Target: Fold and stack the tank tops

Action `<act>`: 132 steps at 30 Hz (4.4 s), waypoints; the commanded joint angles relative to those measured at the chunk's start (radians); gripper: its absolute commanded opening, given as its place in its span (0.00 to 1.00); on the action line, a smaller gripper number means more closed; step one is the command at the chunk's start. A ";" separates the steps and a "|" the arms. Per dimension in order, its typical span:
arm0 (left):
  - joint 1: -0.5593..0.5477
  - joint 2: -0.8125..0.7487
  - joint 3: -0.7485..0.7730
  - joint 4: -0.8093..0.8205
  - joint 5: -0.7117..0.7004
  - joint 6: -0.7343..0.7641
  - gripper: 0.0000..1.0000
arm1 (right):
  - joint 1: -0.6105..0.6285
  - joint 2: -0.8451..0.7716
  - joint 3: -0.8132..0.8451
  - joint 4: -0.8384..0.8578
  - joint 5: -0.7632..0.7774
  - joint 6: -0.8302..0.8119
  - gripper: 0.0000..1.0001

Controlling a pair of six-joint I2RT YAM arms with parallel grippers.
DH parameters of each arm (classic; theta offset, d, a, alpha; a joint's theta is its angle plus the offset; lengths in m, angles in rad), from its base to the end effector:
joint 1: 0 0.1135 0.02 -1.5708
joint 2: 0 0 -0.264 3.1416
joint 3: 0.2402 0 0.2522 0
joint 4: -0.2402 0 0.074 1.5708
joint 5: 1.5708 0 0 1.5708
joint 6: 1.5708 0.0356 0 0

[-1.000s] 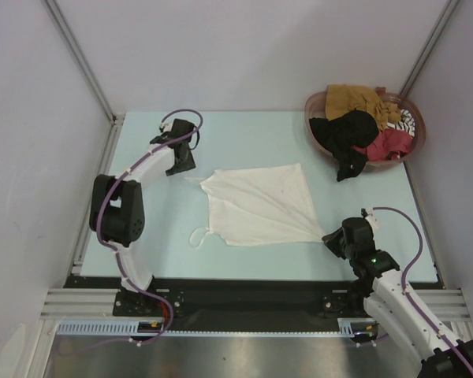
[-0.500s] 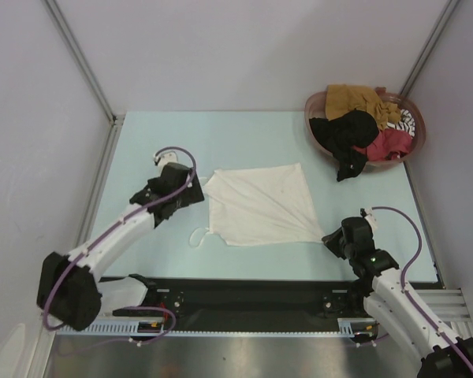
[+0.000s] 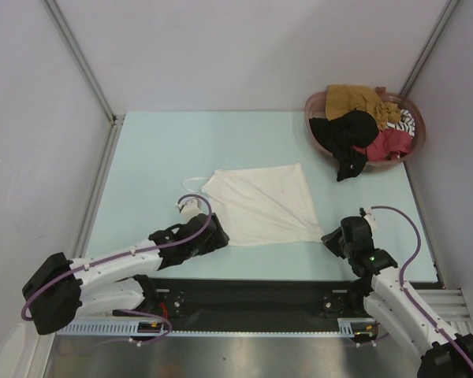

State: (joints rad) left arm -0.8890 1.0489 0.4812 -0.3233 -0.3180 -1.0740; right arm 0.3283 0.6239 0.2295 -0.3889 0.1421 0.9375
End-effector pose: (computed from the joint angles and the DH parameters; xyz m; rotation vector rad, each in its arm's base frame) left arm 0.1315 -0.1444 0.1774 -0.3665 2.4390 -0.5044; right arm 0.1269 0.0379 0.1519 0.7839 2.2579 0.4500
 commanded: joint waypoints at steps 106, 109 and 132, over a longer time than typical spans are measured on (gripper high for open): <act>0.070 -0.058 0.166 -0.333 -0.041 -0.018 0.06 | 0.202 0.392 0.412 -0.196 0.205 0.169 0.02; 0.097 -0.038 0.181 -0.321 -0.039 0.011 0.06 | 0.198 0.419 0.433 -0.168 0.221 0.146 0.02; 0.255 0.212 0.261 -0.180 -0.007 0.172 0.07 | 0.075 0.683 0.510 0.099 0.125 -0.006 0.05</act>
State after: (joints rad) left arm -0.6544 1.2339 0.7010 -0.5282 -0.3161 -0.9501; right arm 0.4133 1.2804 0.6922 -0.3603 0.2581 0.9638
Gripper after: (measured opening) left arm 0.071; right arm 0.042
